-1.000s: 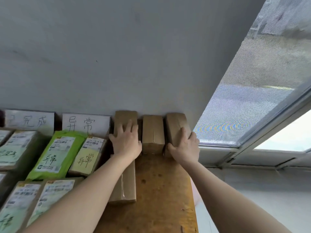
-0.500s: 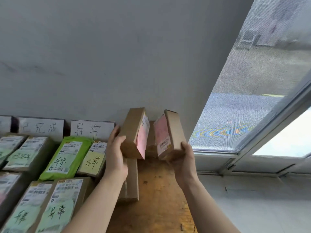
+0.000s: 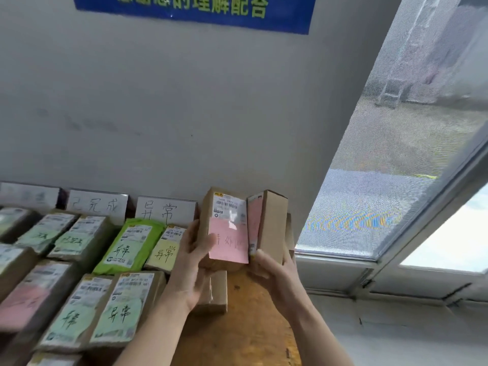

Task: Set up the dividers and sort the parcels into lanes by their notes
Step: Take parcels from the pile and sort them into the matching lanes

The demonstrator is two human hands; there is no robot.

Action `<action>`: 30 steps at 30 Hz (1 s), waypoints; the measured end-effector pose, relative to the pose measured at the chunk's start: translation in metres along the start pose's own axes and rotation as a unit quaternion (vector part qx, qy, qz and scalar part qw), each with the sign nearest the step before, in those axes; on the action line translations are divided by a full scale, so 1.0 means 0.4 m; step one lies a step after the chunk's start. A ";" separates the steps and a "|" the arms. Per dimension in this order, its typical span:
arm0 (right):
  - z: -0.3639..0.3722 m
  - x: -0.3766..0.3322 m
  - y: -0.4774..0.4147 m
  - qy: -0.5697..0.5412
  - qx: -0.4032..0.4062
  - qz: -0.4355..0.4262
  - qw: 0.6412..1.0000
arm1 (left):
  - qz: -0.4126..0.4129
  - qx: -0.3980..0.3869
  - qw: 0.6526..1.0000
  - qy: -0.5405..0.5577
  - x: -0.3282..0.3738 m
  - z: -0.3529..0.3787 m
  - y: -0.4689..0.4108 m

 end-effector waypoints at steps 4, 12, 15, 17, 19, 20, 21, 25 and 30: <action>-0.004 -0.021 0.031 0.077 0.038 0.008 0.996 | 0.002 0.034 0.999 -0.028 -0.004 -0.016 0.011; -0.050 -0.025 0.052 0.217 0.199 -0.055 0.954 | 0.018 0.103 0.994 -0.030 -0.012 -0.061 0.029; -0.035 -0.033 0.075 0.175 0.191 -0.067 0.964 | -0.004 0.089 0.996 -0.015 -0.025 -0.061 0.037; -0.028 -0.041 0.090 0.129 0.209 -0.071 0.967 | -0.012 0.088 0.996 -0.007 -0.024 -0.061 0.047; -0.039 -0.048 0.095 0.072 0.238 -0.072 0.966 | -0.014 0.083 0.996 -0.005 -0.013 -0.063 0.059; -0.050 -0.050 0.095 0.050 0.253 -0.062 0.964 | -0.015 0.073 0.997 0.002 -0.008 -0.067 0.063; -0.056 -0.052 0.097 0.042 0.265 -0.050 0.962 | -0.021 0.061 0.998 0.014 -0.004 -0.070 0.068; -0.068 -0.053 0.082 0.033 0.242 -0.004 0.970 | -0.061 -0.005 0.995 0.084 0.003 -0.084 0.077; -0.043 -0.048 0.081 -0.003 0.176 0.056 0.983 | -0.130 -0.047 0.984 0.112 -0.027 -0.099 0.090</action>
Point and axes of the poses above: each hand's wrist, its own y-axis away from the middle knuckle, its own z-axis out of the palm, x = y × z, the point moved 1 cm from there along -y, towards the middle knuckle, and after that the axes turned 1 degree about y, right-handed, at the moved point
